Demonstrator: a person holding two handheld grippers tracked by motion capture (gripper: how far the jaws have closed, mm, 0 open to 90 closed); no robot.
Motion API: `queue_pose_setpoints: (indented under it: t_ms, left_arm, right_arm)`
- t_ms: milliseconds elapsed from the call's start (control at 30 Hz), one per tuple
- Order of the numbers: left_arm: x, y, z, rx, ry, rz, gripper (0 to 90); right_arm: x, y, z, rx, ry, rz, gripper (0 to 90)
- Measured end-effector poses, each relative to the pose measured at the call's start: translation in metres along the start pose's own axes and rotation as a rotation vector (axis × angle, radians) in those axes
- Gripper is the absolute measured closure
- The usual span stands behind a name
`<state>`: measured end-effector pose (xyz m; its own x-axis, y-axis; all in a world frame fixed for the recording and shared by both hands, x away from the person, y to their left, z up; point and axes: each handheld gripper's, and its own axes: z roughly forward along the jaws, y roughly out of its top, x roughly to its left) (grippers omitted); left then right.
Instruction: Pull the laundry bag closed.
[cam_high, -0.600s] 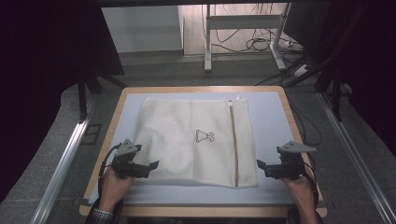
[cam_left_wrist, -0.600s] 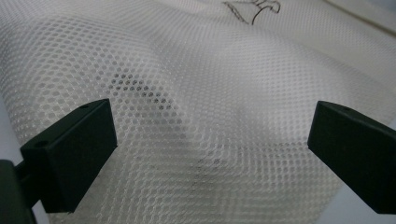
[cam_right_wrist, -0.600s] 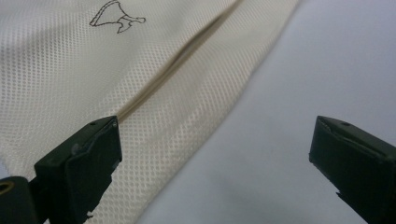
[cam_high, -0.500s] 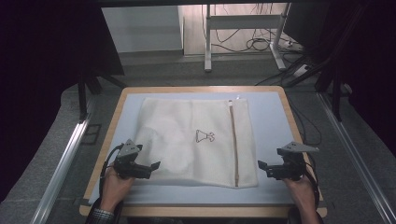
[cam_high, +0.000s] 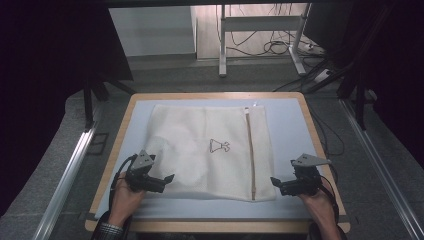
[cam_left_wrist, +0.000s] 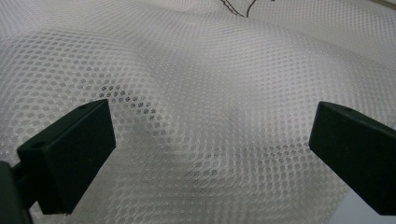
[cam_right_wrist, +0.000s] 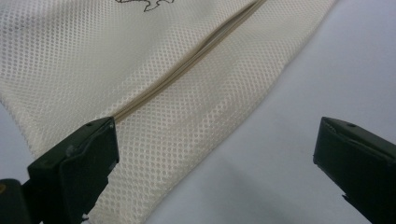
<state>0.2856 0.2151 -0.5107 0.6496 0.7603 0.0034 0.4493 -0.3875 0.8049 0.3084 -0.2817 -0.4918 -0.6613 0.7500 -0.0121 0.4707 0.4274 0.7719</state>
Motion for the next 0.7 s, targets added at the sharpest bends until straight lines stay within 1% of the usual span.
queue_pose_setpoints:
  t_ms: [133,233,267,333,400,500,533,567,600,700]
  left_arm:
    - [-0.001,0.001,0.000,0.008,0.005,0.004,0.5]
    - [-0.002,0.002,0.000,0.012,0.004,-0.001,0.9]
    - [-0.002,0.003,0.001,0.013,-0.002,-0.014,1.2]
    - [-0.002,0.004,0.002,0.010,-0.009,-0.022,1.4]
    - [-0.004,0.006,0.003,-0.003,-0.031,-0.044,1.8]
    - [-0.005,0.008,0.003,-0.012,-0.039,-0.051,2.1]
    - [-0.007,0.010,0.003,-0.022,-0.049,-0.056,2.1]
    - [-0.007,0.010,0.003,-0.022,-0.049,-0.056,2.1]
    - [-0.008,0.011,0.003,-0.024,-0.059,-0.055,2.0]
    - [-0.010,0.012,0.004,-0.022,-0.062,-0.049,1.6]
  right_arm:
    - [0.000,0.000,0.000,0.002,-0.003,0.003,0.6]
    - [0.001,0.000,0.000,-0.002,-0.005,-0.001,0.6]
    - [0.000,0.000,0.000,-0.004,-0.007,-0.001,0.6]
    - [0.000,0.000,0.000,-0.004,-0.008,0.000,0.6]
    - [0.000,-0.001,0.000,-0.006,-0.004,0.005,0.7]
    - [0.000,0.000,0.000,-0.010,0.000,0.006,0.7]
    - [0.000,0.000,-0.001,-0.015,0.001,0.007,0.7]
    - [0.000,0.000,-0.001,-0.015,0.001,0.007,0.7]
    - [0.000,0.000,-0.002,-0.025,0.003,0.009,1.0]
    - [0.000,0.000,-0.003,-0.035,0.010,0.012,1.2]
